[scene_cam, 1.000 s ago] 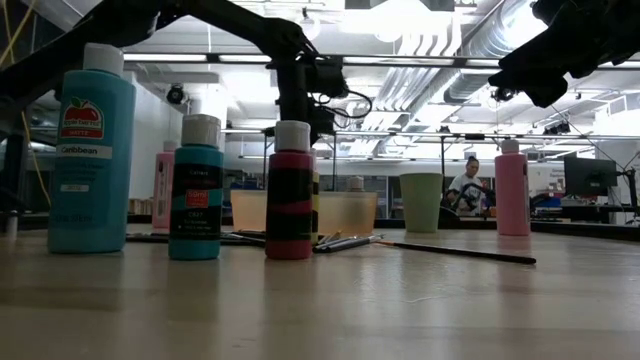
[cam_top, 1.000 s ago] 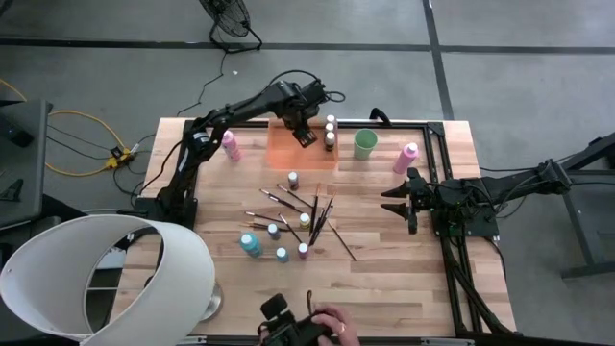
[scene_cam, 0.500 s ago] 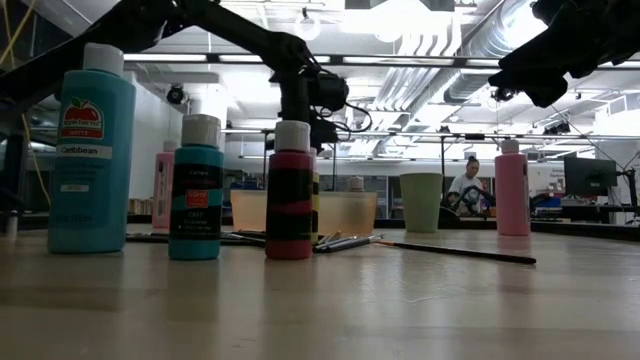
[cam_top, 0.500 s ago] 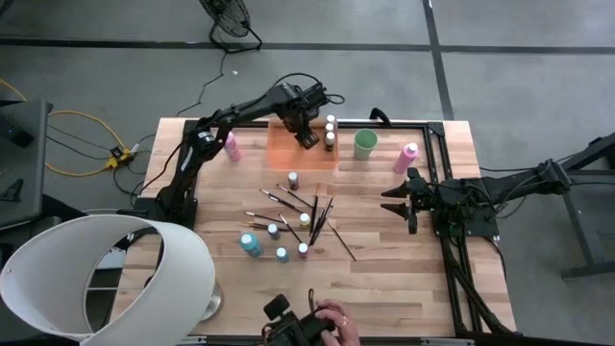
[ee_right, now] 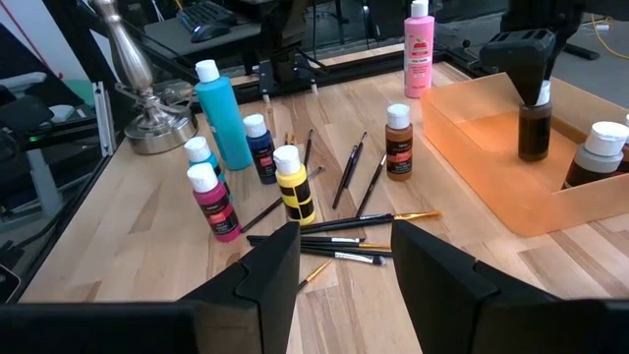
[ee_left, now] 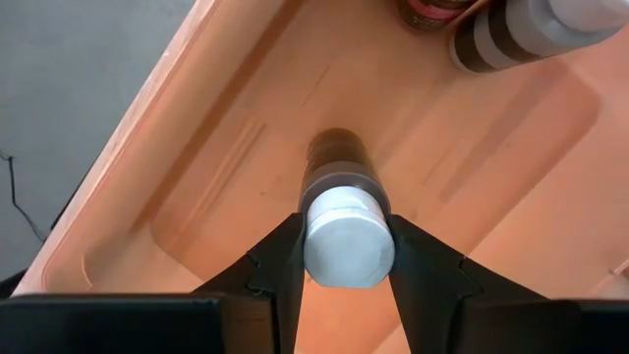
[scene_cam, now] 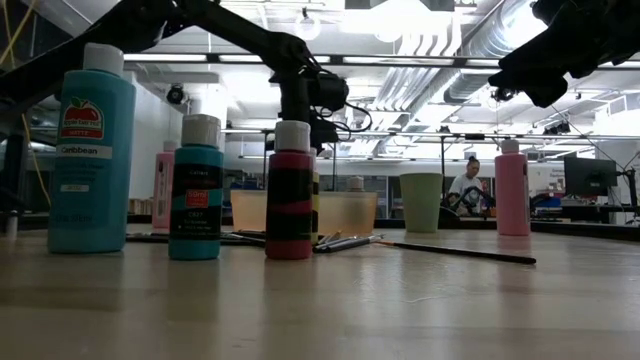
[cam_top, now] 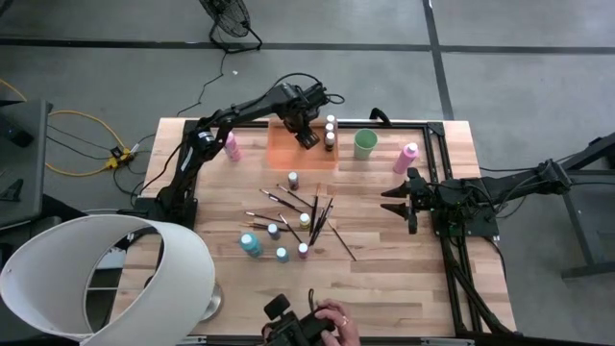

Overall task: Pick & Place Paint Supplies
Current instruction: Put the small brown paint bottle into the orange bin, then put the small orange paint bottle into the orange bin

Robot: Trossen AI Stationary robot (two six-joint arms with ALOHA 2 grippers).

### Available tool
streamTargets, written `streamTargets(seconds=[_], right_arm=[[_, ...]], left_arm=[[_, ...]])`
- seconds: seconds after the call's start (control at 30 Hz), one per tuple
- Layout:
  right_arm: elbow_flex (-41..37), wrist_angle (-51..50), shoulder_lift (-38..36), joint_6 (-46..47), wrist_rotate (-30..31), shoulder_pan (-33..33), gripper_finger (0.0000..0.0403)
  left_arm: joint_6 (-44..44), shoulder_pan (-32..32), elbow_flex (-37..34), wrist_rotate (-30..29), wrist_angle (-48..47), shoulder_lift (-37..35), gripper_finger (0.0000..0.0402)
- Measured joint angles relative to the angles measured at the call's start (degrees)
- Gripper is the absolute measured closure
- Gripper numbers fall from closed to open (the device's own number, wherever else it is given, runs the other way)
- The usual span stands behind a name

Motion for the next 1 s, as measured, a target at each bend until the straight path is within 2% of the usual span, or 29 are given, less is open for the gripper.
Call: streamTargets(seconds=[0.43,0.57,0.7,0.87,1.0], right_arm=[[0.0,0.0,0.0,0.0,0.0,0.0,0.0247],[0.0,0.0,0.0,0.0,0.0,0.0,0.0247],[0.0,0.0,0.0,0.0,0.0,0.0,0.0247],[0.0,0.0,0.0,0.0,0.0,0.0,0.0247],[0.0,0.0,0.0,0.0,0.0,0.0,0.0247]], left_arm=[[0.5,0.0,-0.1,-1.9,0.1,0.1,0.0174],[0.5,-0.1,0.2,-1.9,-0.2,0.1,0.0166],[0.5,-0.4,4.0,-3.9,-2.8,0.2,0.0165],[-1.0,-1.7,10.7,-4.9,-11.9,-0.1,0.0165],[-2.9,-4.7,8.3,-4.5,-16.8,-4.0,0.0165]])
